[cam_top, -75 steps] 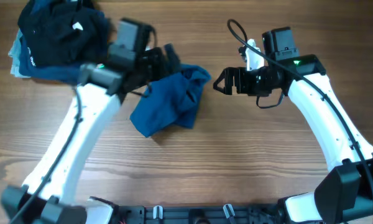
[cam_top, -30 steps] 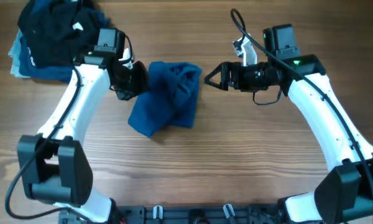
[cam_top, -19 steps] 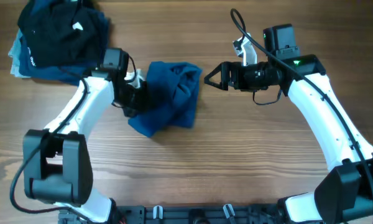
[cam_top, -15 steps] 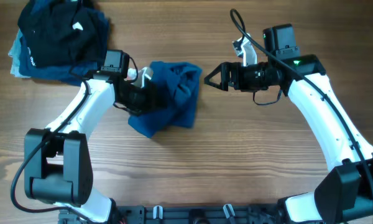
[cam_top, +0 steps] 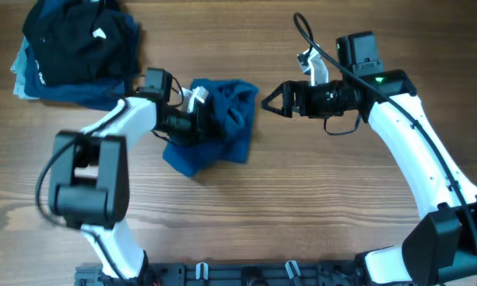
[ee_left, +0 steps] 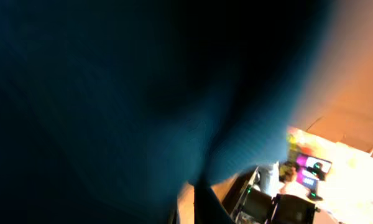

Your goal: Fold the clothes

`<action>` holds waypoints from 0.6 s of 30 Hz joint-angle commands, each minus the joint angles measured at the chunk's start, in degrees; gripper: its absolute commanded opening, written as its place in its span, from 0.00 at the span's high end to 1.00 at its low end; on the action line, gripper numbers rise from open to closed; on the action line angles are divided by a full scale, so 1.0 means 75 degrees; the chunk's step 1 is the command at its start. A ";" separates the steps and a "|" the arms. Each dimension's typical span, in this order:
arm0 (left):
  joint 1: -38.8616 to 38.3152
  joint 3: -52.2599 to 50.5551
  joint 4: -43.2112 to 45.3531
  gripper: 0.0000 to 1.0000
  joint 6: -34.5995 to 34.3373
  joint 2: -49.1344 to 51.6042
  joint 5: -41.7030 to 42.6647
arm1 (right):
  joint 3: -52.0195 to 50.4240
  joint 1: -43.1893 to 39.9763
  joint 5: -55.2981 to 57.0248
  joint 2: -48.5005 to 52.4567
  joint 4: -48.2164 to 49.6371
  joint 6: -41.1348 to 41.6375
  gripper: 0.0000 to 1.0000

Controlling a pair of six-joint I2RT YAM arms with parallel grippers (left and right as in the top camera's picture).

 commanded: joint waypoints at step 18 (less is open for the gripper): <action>0.0032 0.0787 0.1078 0.89 -0.0638 -0.2256 0.0484 | 0.0020 0.0026 -0.0405 0.0114 0.0356 -0.0239 0.00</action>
